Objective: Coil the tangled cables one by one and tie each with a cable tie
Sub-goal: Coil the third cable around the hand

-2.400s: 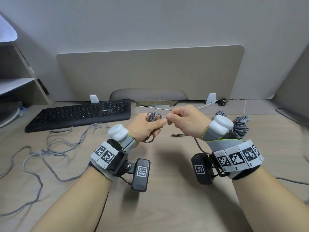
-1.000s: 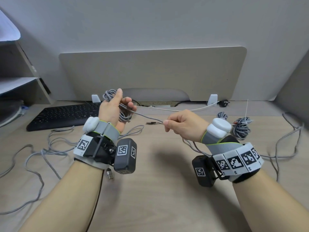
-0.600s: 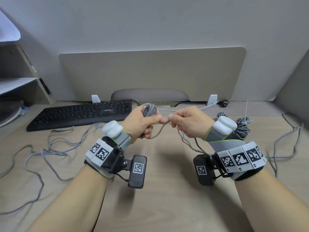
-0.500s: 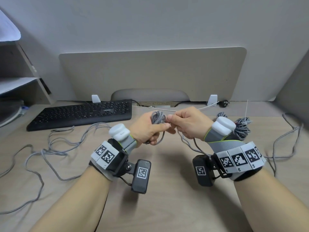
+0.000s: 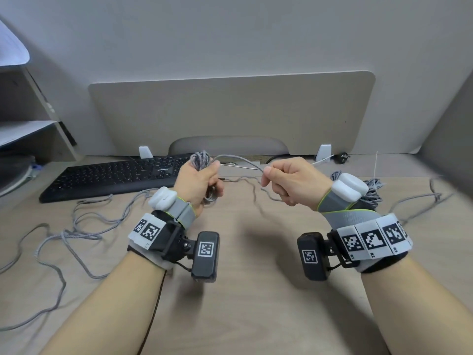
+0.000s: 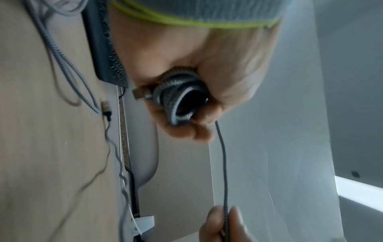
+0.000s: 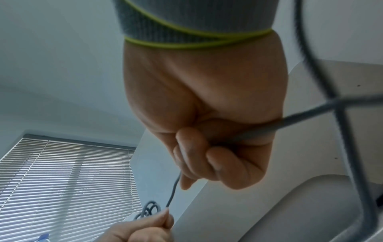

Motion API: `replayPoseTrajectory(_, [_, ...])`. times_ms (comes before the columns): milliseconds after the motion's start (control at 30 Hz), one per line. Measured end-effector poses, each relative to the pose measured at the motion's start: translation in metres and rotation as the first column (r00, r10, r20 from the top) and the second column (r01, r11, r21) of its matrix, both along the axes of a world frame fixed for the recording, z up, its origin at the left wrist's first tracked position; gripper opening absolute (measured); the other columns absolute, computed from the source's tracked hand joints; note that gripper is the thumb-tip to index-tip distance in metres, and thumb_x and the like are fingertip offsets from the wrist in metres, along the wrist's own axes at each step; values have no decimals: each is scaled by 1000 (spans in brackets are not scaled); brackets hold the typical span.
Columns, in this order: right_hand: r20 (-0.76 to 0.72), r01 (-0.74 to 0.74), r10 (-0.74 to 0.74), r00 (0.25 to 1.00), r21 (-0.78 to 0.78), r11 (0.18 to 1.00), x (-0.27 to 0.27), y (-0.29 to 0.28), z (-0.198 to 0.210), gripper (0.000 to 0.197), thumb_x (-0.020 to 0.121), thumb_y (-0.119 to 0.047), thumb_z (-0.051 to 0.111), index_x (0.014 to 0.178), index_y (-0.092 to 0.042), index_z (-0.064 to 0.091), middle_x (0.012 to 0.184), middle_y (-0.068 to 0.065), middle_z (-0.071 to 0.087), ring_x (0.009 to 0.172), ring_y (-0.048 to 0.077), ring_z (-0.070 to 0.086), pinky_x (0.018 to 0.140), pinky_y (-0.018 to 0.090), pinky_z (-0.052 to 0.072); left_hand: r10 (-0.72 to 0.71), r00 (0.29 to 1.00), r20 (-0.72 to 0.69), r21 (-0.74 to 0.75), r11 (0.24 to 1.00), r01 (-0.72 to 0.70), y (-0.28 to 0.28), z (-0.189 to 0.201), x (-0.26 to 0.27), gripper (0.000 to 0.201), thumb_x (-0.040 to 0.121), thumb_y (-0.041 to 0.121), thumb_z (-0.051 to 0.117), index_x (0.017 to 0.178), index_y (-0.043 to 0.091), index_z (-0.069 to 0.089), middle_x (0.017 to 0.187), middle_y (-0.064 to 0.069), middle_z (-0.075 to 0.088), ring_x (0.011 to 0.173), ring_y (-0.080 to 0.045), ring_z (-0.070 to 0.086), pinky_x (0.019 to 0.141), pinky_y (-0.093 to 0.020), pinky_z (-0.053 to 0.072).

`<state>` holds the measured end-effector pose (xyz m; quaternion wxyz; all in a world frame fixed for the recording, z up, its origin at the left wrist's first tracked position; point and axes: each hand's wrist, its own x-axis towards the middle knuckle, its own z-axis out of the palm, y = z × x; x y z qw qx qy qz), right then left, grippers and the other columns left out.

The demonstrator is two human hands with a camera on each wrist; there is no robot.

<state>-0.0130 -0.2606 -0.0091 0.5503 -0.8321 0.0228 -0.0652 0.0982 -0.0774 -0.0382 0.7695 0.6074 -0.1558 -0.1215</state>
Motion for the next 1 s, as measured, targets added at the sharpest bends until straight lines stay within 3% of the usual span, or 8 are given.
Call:
replayPoseTrajectory(133, [13, -9, 10, 1000, -48, 999, -1, 5, 1, 33, 103, -20, 44, 82, -1, 60, 50, 0, 34, 43, 17, 26, 46, 26, 24, -63, 997, -51, -15, 998, 62, -3, 0, -6, 38, 97, 24, 60, 69, 24, 34, 46, 7, 21, 37, -10, 23, 42, -19, 27])
replayPoseTrajectory(333, [41, -82, 87, 995, -114, 990, -4, 19, 3, 31, 101, -21, 49, 77, -5, 62, 45, -8, 38, 42, 12, 29, 44, 24, 27, -164, 984, -77, 17, 986, 165, -24, -6, -29, 49, 75, 63, 62, 81, 16, 47, 49, 2, 32, 43, -16, 39, 48, -25, 39])
replayPoseTrajectory(400, [46, -120, 127, 991, -131, 984, -7, 23, 5, 32, 100, -17, 50, 73, -12, 65, 41, -12, 45, 39, 4, 31, 42, 17, 29, -196, 977, -85, 21, 980, 198, -26, -7, -30, 54, 75, 70, 59, 74, 17, 48, 51, 1, 36, 45, -17, 42, 50, -27, 40])
replayPoseTrajectory(467, [55, -145, 155, 986, -158, 977, -8, 29, 5, 29, 99, -16, 53, 78, -3, 69, 43, -13, 49, 35, 4, 36, 40, 9, 28, -198, 974, -109, -4, 980, 199, -27, -5, -31, 56, 70, 72, 63, 72, 18, 49, 56, -2, 42, 48, -19, 43, 52, -29, 38])
replayPoseTrajectory(633, [88, -152, 183, 979, -278, 948, -3, 43, -3, 26, 96, -12, 57, 78, 3, 69, 54, -12, 54, 41, 1, 45, 46, 10, 32, -182, 977, -112, -51, 983, 177, -28, -6, -30, 47, 66, 49, 81, 80, 16, 50, 65, -5, 40, 55, -18, 36, 53, -31, 20])
replayPoseTrajectory(767, [54, -135, 156, 986, -283, 949, 0, 42, -9, 28, 96, -22, 59, 72, -12, 68, 45, -10, 41, 43, 6, 33, 46, 19, 30, -43, 997, -66, -76, 996, 38, -24, 2, -29, 19, 91, 6, 62, 81, 10, 46, 51, -2, 46, 43, -16, 42, 38, -20, 33])
replayPoseTrajectory(900, [21, -146, 157, 987, -261, 954, 0, 38, -11, 30, 97, -28, 57, 75, -11, 70, 50, -9, 40, 43, 7, 32, 45, 19, 30, -20, 992, -121, -219, 976, -7, -13, 11, -15, 29, 98, 9, 54, 72, 14, 44, 49, 1, 43, 43, -15, 48, 46, -25, 45])
replayPoseTrajectory(1000, [-28, -150, 147, 989, -233, 961, 0, 28, -10, 32, 97, -31, 57, 79, -9, 71, 52, -4, 39, 41, 7, 29, 42, 17, 27, -78, 981, -180, -333, 943, 14, 0, 18, -3, 36, 101, 13, 48, 67, 18, 37, 50, 6, 31, 40, -7, 35, 40, -21, 39])
